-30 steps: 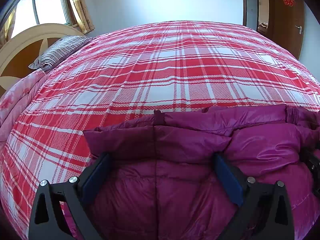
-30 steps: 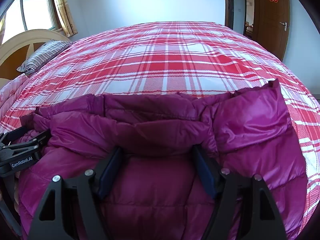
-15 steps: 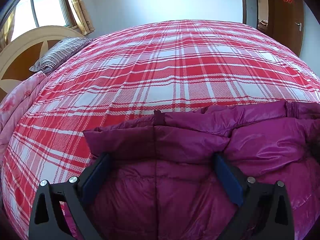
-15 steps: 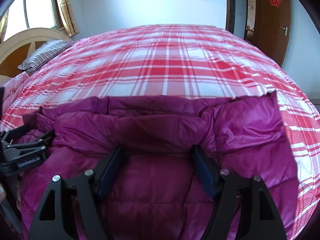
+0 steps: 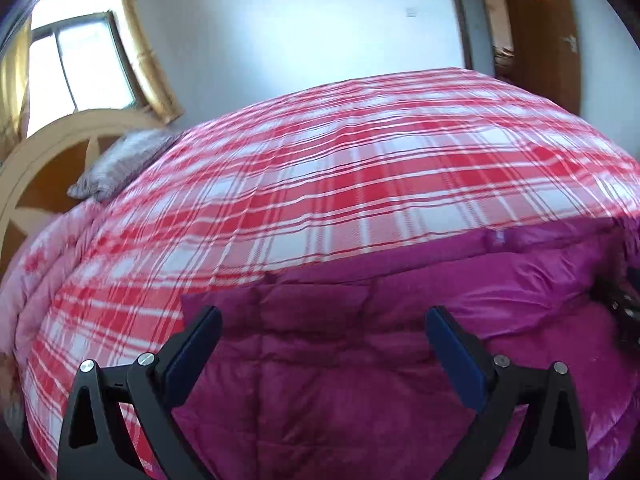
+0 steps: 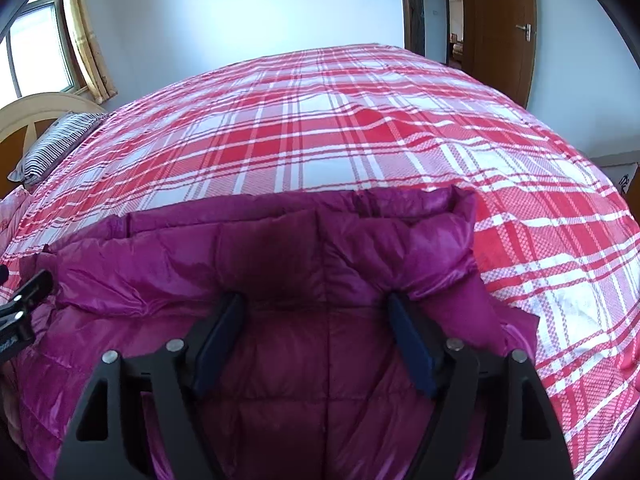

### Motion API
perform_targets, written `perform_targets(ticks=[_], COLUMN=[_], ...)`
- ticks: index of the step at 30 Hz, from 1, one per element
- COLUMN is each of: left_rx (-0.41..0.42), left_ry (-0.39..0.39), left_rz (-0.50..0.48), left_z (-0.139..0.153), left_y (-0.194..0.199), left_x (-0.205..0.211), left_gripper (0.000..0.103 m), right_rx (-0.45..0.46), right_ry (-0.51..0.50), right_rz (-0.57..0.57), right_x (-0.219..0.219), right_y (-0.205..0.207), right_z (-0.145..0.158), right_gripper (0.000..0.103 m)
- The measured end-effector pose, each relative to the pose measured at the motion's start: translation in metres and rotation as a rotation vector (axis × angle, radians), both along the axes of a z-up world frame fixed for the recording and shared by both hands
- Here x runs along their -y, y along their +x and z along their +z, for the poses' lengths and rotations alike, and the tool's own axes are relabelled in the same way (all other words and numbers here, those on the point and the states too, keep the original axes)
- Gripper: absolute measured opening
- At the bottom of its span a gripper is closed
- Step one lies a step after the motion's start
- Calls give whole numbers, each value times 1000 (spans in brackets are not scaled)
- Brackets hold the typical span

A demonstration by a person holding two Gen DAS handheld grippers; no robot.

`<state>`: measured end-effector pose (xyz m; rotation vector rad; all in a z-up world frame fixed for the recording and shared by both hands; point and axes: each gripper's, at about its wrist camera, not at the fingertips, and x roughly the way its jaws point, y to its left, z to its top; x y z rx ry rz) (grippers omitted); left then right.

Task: Fold large clothes

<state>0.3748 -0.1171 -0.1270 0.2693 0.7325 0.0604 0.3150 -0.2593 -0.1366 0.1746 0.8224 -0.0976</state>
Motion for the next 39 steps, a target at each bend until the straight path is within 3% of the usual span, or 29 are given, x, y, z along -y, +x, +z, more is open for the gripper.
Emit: perform_targets(ticks=[3,8,39], left_rx=[-59,-108,-89], left_ry=[47,-8,27], left_rz=[0,16,19], left_z=[-20,-33,-42], left_y=[11,26,24], left_x=[8,1,9], left_gripper=[102,102,102], right_rx=[-8,-21,-42], right_ry=[12,15,-52], right_rz=[-5,-8,-23], right_x=[2,3,-3], right_y=[-1,2,7], right_z=[-1,-4,-7], right_gripper=[78,80,81])
